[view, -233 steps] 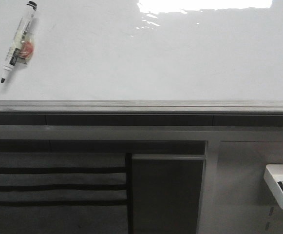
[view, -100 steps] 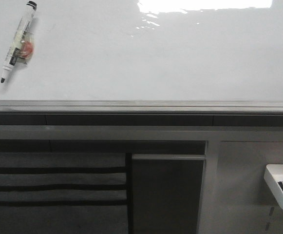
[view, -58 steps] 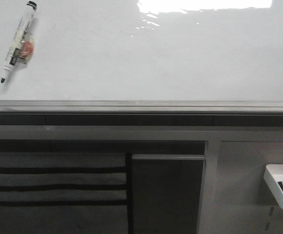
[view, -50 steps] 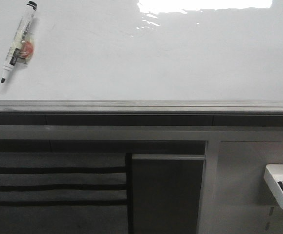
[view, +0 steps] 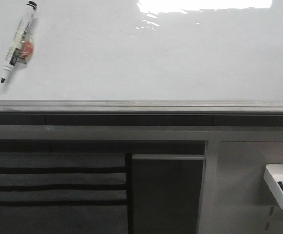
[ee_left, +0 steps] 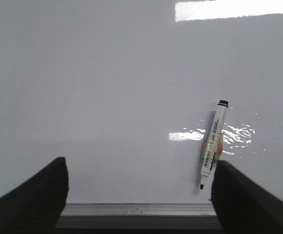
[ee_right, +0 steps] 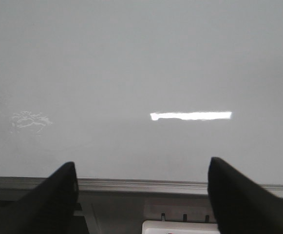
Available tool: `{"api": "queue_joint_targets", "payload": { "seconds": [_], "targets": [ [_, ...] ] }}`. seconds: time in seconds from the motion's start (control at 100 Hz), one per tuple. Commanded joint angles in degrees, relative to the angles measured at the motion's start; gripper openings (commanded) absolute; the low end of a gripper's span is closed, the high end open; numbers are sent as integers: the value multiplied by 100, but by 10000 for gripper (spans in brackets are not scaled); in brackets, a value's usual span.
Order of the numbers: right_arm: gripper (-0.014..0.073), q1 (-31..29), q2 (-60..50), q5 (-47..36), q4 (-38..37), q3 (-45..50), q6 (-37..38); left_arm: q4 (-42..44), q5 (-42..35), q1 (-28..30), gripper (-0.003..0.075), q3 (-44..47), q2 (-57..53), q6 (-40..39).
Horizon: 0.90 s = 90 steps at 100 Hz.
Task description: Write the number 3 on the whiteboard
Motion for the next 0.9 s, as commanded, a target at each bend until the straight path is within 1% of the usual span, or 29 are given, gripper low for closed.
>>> {"api": "queue_joint_targets", "payload": {
  "seconds": [0.0,0.18,0.28,0.35,0.46,0.51,0.63,0.77,0.89],
  "targets": [
    [530,-30,126,-418,-104,-197,-57,-12,-467,5,570,-143,111,-27],
    [530,-30,126,-418,-104,-197,-57,-12,-467,5,527,-143,111,-27],
    [530,-30,126,-400,3,-197,-57,-280,-492,5,495,-143,111,-27],
    [530,-30,126,-377,41,-197,-57,-305,-492,-70,476,-143,120,-27],
    [530,-30,126,-403,42,-197,-57,-305,-408,-506,452,-110,231,-16],
    [530,-30,126,-403,42,-197,-57,-305,-433,-779,440,-98,344,107],
    [530,-30,126,-403,42,-197,-57,-294,-517,-1234,413,-98,732,330],
    [530,-30,126,-416,42,-197,-57,-294,-638,-1643,382,-109,1529,381],
    [530,-30,126,-416,42,-197,-57,-197,-1093,-1807,365,-122,2395,381]
  ]
}}
